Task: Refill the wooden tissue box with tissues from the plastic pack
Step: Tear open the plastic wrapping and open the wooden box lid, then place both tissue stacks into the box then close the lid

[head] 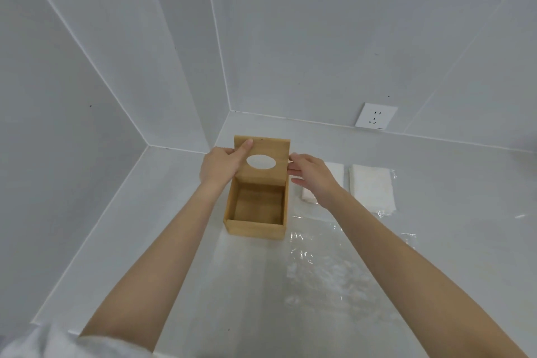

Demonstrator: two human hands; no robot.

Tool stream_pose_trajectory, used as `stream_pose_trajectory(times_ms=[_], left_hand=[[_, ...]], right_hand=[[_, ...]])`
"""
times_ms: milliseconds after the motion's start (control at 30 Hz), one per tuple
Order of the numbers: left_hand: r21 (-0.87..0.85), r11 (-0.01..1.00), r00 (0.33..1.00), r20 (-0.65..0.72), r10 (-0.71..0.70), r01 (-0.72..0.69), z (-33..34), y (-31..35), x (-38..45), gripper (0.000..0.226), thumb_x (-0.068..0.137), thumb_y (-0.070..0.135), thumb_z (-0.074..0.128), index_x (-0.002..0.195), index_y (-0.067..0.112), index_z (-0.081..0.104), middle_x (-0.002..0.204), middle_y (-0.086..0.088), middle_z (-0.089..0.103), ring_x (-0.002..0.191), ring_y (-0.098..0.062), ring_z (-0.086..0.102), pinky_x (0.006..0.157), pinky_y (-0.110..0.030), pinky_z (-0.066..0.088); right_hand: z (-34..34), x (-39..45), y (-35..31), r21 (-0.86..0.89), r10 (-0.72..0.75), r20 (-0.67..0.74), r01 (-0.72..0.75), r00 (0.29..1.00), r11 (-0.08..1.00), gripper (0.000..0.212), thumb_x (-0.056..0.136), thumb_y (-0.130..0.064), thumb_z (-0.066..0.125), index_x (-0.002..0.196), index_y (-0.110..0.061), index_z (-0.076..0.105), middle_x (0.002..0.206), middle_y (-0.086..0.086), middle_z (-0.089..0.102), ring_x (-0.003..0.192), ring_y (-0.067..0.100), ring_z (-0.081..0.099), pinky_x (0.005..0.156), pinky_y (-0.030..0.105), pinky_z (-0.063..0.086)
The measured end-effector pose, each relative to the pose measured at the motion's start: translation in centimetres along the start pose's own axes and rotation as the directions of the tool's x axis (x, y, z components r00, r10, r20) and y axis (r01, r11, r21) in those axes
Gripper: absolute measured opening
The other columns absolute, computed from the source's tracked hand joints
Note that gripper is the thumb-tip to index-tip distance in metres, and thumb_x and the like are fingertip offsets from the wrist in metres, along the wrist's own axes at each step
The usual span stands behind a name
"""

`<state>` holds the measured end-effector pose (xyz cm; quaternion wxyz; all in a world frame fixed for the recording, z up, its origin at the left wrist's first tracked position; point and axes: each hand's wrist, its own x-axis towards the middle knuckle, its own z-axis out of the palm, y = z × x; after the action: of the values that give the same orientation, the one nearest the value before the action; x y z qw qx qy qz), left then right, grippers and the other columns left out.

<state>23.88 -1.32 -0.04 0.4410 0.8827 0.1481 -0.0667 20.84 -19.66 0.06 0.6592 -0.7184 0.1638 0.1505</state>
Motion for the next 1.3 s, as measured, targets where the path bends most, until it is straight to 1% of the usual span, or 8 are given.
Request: stream_pose_trajectory(times_ms=[133, 200, 300, 467, 733, 867, 1167, 1300], left_hand=[[0.088, 0.996, 0.999, 0.004, 0.031, -0.032, 0.3, 0.0, -0.5, 0.055, 0.086, 0.056, 0.044, 0.105, 0.008, 0.064, 0.115, -0.018, 0.065, 0.102, -0.031, 0.062, 0.088, -0.040, 0.047], [0.261, 0.942, 0.962, -0.116, 0.246, -0.209, 0.7, 0.4, -1.4, 0.057, 0.091, 0.042, 0.048, 0.133, 0.004, 0.041, 0.134, -0.020, 0.047, 0.121, -0.034, 0.047, 0.099, -0.042, 0.039], [0.317, 0.747, 0.718, -0.227, 0.658, -0.585, 2.2, 0.9, -3.9, 0.046, 0.085, 0.022, 0.060, 0.125, 0.005, 0.048, 0.126, -0.016, 0.052, 0.115, -0.025, 0.047, 0.096, -0.040, 0.042], [0.194, 0.485, 0.478, -0.087, 0.874, -0.853, 7.7, -0.7, -8.8, 0.022, 0.080, 0.020, 0.062, 0.096, 0.006, 0.068, 0.099, -0.010, 0.069, 0.094, -0.016, 0.053, 0.082, -0.030, 0.046], [0.143, 0.489, 0.492, 0.480, 0.726, -0.861, 13.0, -8.3, -14.5, 0.044, 0.073, 0.044, 0.049, 0.091, 0.013, 0.074, 0.100, -0.003, 0.074, 0.096, -0.018, 0.069, 0.085, -0.023, 0.048], [0.153, 0.653, 0.587, 0.619, 0.522, -0.742, 13.3, -10.1, -15.1, 0.057, 0.074, 0.044, 0.055, 0.120, 0.012, 0.060, 0.139, -0.003, 0.050, 0.134, -0.014, 0.038, 0.108, -0.021, 0.024], [0.144, 0.741, 0.691, 0.509, 0.512, -0.656, 13.8, -10.0, -15.4, 0.034, 0.080, 0.032, 0.050, 0.101, 0.015, 0.072, 0.124, 0.000, 0.063, 0.123, -0.012, 0.051, 0.101, -0.023, 0.039], [0.125, 0.803, 0.758, 0.441, 0.481, -0.582, 14.1, -9.3, -15.4, 0.025, 0.082, 0.027, 0.054, 0.092, 0.015, 0.074, 0.109, -0.002, 0.071, 0.110, -0.016, 0.062, 0.090, -0.029, 0.051]], right_hand=[[-1.5, -1.4, 0.4, 0.066, -0.007, 0.017, 0.006, 1.000, 0.998, 0.019, 0.095, -0.024, 0.047, 0.110, -0.016, 0.053, 0.114, 0.006, 0.059, 0.103, 0.018, 0.060, 0.100, 0.034, 0.046], [-2.6, -2.6, 0.6, 0.038, -0.048, -0.010, 0.049, 0.999, 0.998, 0.022, 0.094, -0.021, 0.048, 0.113, -0.015, 0.055, 0.112, 0.006, 0.061, 0.103, 0.018, 0.060, 0.099, 0.035, 0.046], [-4.6, -4.7, 1.9, -0.099, -0.156, -0.097, 0.146, 0.983, 0.984, 0.023, 0.090, -0.018, 0.053, 0.111, -0.015, 0.061, 0.111, 0.007, 0.066, 0.103, 0.018, 0.061, 0.095, 0.033, 0.046], [-7.3, -8.5, 6.4, -0.378, -0.280, -0.139, 0.211, 0.950, 0.901, 0.014, 0.088, -0.013, 0.058, 0.097, -0.013, 0.069, 0.093, -0.004, 0.067, 0.087, 0.013, 0.061, 0.075, 0.011, 0.044], [-8.2, -12.1, 15.9, -0.700, -0.181, -0.014, 0.119, 0.983, 0.704, 0.028, 0.082, -0.024, 0.066, 0.110, -0.018, 0.067, 0.129, -0.002, 0.060, 0.123, 0.013, 0.049, 0.100, 0.021, 0.034], [-7.7, -12.7, 18.3, -0.748, -0.162, 0.074, 0.162, 0.984, 0.644, 0.046, 0.077, -0.023, 0.072, 0.121, -0.017, 0.060, 0.142, 0.002, 0.047, 0.136, 0.016, 0.036, 0.109, 0.022, 0.024], [-7.5, -12.6, 19.7, -0.726, -0.317, -0.010, 0.212, 0.948, 0.654, 0.012, 0.079, -0.011, 0.069, 0.090, -0.008, 0.074, 0.120, 0.011, 0.066, 0.121, 0.025, 0.054, 0.094, 0.009, 0.025], [-7.3, -12.4, 19.0, -0.723, -0.314, -0.029, 0.198, 0.949, 0.662, 0.017, 0.084, -0.010, 0.063, 0.099, -0.008, 0.071, 0.121, 0.007, 0.066, 0.121, 0.022, 0.053, 0.098, 0.019, 0.032]])
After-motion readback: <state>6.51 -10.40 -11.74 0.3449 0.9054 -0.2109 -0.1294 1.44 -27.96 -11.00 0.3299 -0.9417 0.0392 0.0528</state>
